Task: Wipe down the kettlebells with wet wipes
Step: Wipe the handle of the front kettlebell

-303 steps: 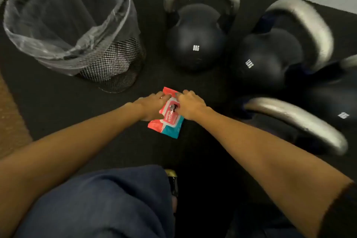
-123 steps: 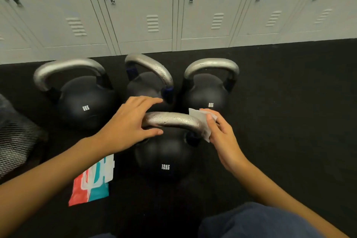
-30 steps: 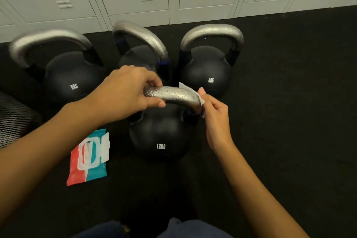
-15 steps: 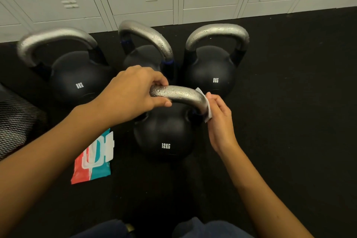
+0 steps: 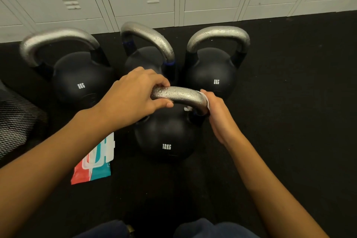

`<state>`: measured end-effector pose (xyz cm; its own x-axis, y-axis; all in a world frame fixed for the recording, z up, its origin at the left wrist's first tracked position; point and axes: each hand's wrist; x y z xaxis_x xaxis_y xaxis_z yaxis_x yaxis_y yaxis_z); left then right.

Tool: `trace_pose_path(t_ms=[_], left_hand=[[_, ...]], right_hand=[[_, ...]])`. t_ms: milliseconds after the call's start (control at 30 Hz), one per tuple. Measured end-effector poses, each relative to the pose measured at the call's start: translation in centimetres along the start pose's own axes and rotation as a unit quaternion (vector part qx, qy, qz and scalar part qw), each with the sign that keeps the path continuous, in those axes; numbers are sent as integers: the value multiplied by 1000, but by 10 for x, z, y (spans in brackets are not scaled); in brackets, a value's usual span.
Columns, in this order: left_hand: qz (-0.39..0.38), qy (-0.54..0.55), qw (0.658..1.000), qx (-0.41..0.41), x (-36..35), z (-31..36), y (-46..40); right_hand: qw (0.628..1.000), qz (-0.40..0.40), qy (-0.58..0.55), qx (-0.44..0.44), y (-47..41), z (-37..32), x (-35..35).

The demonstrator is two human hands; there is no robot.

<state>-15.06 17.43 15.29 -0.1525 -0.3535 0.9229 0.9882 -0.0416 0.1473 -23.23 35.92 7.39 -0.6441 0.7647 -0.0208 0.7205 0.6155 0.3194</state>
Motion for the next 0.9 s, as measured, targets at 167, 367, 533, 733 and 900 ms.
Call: trace_pose_path(t_ms=[167, 367, 533, 733, 900], left_hand=[[-2, 8, 1000, 4, 0, -1, 0], [-14, 17, 1000, 13, 1, 0, -1], [-12, 15, 1000, 12, 1, -2, -1], [-13, 15, 1000, 11, 2, -1, -1], [-13, 19, 1000, 9, 3, -1, -1]], right_hand=[[998, 2, 19, 67, 3, -10, -8], [995, 26, -97, 22, 9, 12, -7], [999, -10, -37, 6, 4, 0, -1], [989, 5, -6, 150, 18, -4, -10], [981, 58, -117, 143, 22, 22, -12]])
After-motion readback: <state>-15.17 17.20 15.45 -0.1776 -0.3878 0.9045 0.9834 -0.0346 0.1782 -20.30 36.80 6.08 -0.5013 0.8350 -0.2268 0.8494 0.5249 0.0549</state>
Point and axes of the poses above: each hand's wrist, its own y-axis away from the middle knuckle, its own x-axis out of the back of the hand, z = x × y, and after that the axes turned 12 degrees about -z, right-handed
